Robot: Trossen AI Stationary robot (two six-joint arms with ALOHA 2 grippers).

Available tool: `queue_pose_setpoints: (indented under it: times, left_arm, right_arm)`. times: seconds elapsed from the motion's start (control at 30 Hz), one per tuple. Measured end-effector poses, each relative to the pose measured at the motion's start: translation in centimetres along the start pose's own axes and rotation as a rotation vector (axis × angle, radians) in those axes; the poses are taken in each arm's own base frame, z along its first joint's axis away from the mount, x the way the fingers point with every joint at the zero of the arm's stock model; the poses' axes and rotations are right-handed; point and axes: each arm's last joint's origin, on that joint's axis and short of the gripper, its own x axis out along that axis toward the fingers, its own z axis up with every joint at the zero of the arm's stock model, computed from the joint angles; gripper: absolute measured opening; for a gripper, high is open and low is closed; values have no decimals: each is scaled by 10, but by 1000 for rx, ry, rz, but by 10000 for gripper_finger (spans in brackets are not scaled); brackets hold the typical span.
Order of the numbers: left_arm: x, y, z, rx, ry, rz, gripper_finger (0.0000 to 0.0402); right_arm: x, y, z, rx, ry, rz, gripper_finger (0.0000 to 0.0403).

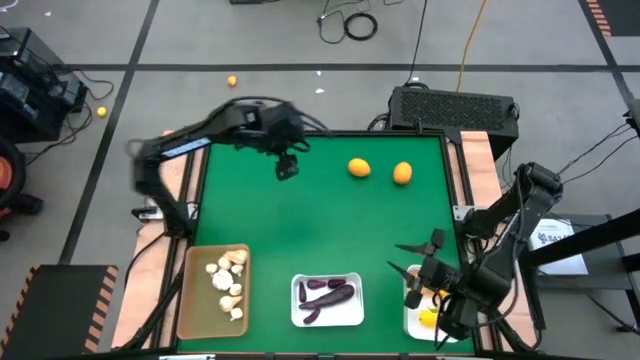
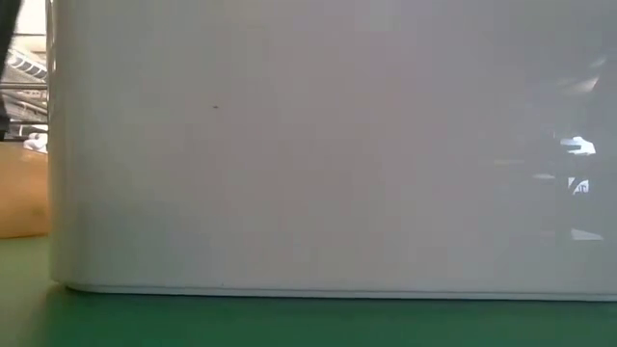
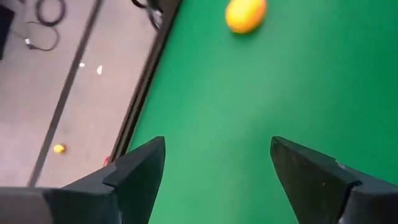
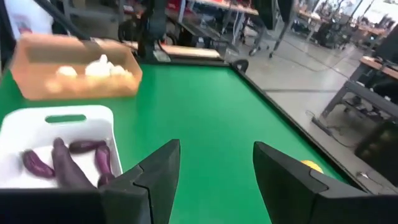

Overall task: Sort produce into baskets
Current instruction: Put the lemon into the right white bin

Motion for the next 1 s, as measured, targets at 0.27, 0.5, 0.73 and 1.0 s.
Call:
queue_pose_setpoints:
  times: [0.27, 0.5, 0.73, 1.0]
  left_arm:
    - [33, -9, -100, -107, -301, -25, 299]
    - [61, -20, -165, -188, -723, -95, 299]
    - [64, -22, -176, -171, -913, -204, 299]
    - [69, -26, -170, -154, -935, -224, 299]
  right_arm:
    - [33, 1, -2, 0, 53, -109, 193]
    - [78, -25, 4, -27, 176, -265, 193]
    - [150, -96, 11, -68, 528, -401, 193]
    - [232, -190, 26, 57, 575, -51, 209]
